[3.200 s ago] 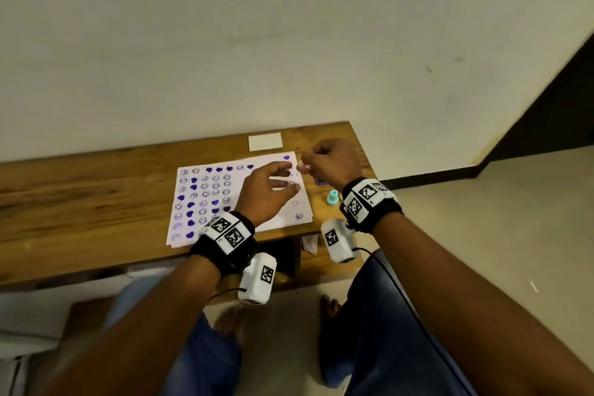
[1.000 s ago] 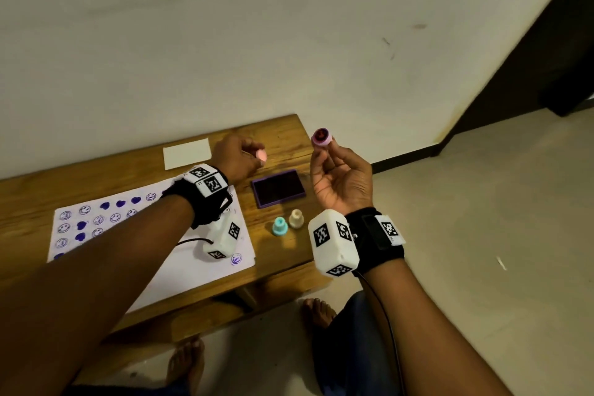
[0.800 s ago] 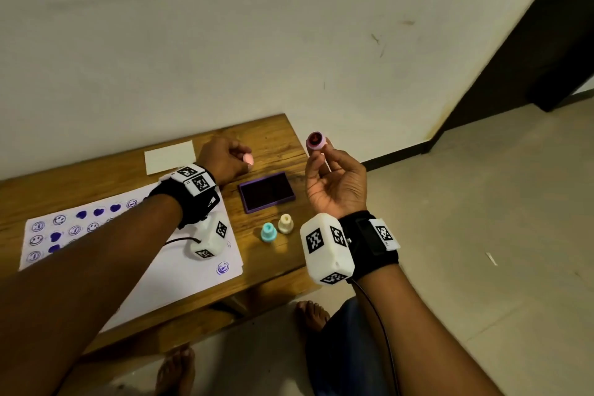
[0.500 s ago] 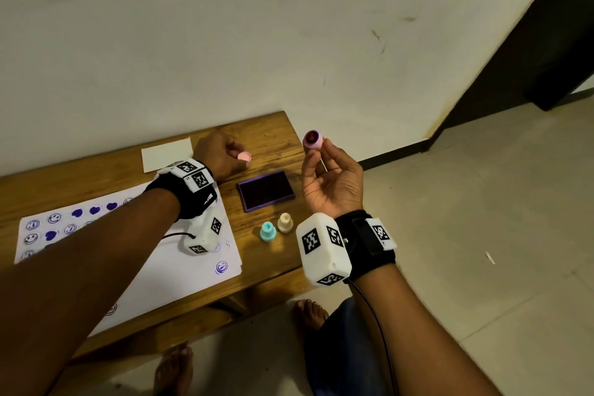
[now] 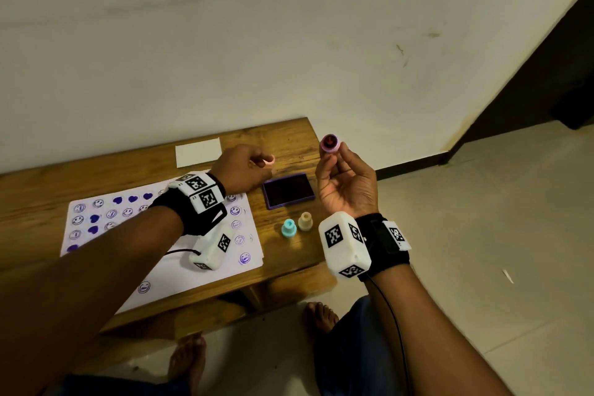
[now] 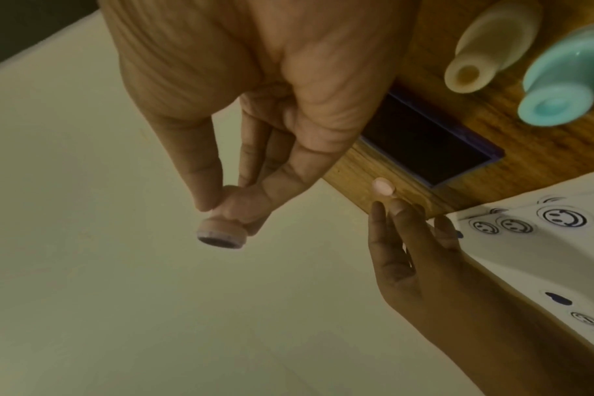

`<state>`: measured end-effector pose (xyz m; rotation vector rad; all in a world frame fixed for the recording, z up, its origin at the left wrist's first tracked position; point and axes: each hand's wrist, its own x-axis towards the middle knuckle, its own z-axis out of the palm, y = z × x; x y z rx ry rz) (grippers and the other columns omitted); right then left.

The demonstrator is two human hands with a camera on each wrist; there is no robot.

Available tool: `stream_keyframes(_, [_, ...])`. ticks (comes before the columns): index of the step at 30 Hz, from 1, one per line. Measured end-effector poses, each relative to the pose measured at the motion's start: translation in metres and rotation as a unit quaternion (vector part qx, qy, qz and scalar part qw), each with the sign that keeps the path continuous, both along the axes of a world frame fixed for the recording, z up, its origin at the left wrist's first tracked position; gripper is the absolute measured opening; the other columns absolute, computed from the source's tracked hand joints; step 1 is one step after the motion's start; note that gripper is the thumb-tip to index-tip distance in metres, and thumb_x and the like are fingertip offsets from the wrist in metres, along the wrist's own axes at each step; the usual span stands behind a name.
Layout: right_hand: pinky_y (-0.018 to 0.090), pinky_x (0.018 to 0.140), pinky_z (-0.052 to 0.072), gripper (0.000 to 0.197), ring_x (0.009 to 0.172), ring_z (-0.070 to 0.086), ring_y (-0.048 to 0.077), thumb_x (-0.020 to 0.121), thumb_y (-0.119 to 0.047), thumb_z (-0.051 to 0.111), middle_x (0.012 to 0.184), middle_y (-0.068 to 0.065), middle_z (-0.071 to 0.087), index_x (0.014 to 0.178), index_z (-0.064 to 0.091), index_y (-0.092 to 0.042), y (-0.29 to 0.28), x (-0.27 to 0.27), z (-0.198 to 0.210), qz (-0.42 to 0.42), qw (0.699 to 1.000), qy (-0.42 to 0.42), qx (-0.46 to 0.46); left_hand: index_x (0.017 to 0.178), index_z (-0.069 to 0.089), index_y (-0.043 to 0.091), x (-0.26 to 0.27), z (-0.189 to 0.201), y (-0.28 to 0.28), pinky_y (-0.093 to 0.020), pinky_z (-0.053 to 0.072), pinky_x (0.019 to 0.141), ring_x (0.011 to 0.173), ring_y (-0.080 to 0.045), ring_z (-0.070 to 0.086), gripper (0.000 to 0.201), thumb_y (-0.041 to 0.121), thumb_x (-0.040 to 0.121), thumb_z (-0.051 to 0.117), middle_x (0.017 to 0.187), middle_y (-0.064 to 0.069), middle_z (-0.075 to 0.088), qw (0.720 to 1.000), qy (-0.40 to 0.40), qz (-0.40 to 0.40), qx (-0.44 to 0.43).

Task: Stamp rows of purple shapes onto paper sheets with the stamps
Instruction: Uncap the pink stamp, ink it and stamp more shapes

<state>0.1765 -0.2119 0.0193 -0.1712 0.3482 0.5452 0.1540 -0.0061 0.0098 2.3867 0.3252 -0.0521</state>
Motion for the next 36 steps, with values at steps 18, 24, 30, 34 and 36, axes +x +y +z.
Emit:
stream_keyframes(18, [0.029, 0.075, 0.063, 0.01, 0.092, 0.071, 0.031, 0.087, 0.004, 0.066, 0.106, 0.026, 0.071, 0.091, 0.074, 0.009, 0.008, -0.012, 0.001, 0.031, 0.998, -0.019, -0.06, 0.134, 0.052, 0.004, -0.031, -0.005, -0.002, -0.033, 0.046, 0.094, 0.114, -0.027, 0.054, 0.081, 0.032, 0.065, 0.086, 0.127, -0.012, 0.055, 0.989, 0.085, -0.067, 0.105])
stream_keyframes(24, [0.028, 0.07, 0.064, 0.022, 0.083, 0.076, 0.029, 0.084, 0.003, 0.066, 0.104, 0.026, 0.071, 0.106, 0.066, 0.006, 0.005, -0.013, 0.0, 0.055, 0.997, -0.034, -0.047, 0.126, 0.057, 0.007, -0.025, -0.007, -0.008, -0.04, 0.049, 0.091, 0.106, -0.027, 0.054, 0.079, 0.043, 0.063, 0.085, 0.119, -0.011, 0.053, 0.983, 0.096, -0.069, 0.137])
stream_keyframes(30, [0.025, 0.081, 0.059, 0.018, 0.1, 0.073, 0.023, 0.089, -0.001, 0.069, 0.108, 0.016, 0.074, 0.107, 0.072, 0.0, 0.003, -0.01, -0.004, 0.063, 0.888, -0.252, -0.379, 0.118, 0.065, 0.015, -0.019, -0.014, -0.012, -0.031, 0.048, 0.075, 0.092, -0.023, 0.053, 0.064, 0.042, 0.064, 0.085, 0.108, -0.007, 0.049, 0.982, 0.084, -0.079, 0.151])
stream_keyframes(34, [0.034, 0.085, 0.06, 0.026, 0.095, 0.075, 0.017, 0.079, -0.018, 0.084, 0.095, 0.006, 0.079, 0.102, 0.078, -0.008, 0.005, -0.011, -0.011, 0.076, 0.717, -0.357, -0.594, 0.111, 0.07, 0.015, -0.015, -0.017, -0.009, -0.028, 0.038, 0.07, 0.088, -0.017, 0.047, 0.056, 0.04, 0.063, 0.086, 0.1, -0.003, 0.045, 0.982, 0.082, -0.079, 0.149])
stream_keyframes(36, [0.032, 0.086, 0.061, 0.034, 0.092, 0.075, 0.013, 0.076, -0.027, 0.088, 0.095, 0.002, 0.079, 0.104, 0.079, -0.01, 0.007, -0.007, -0.012, 0.075, 0.629, -0.381, -0.674, 0.11, 0.07, 0.014, -0.014, -0.017, -0.011, -0.028, 0.038, 0.07, 0.088, -0.017, 0.047, 0.055, 0.04, 0.063, 0.086, 0.099, -0.002, 0.046, 0.982, 0.085, -0.078, 0.149])
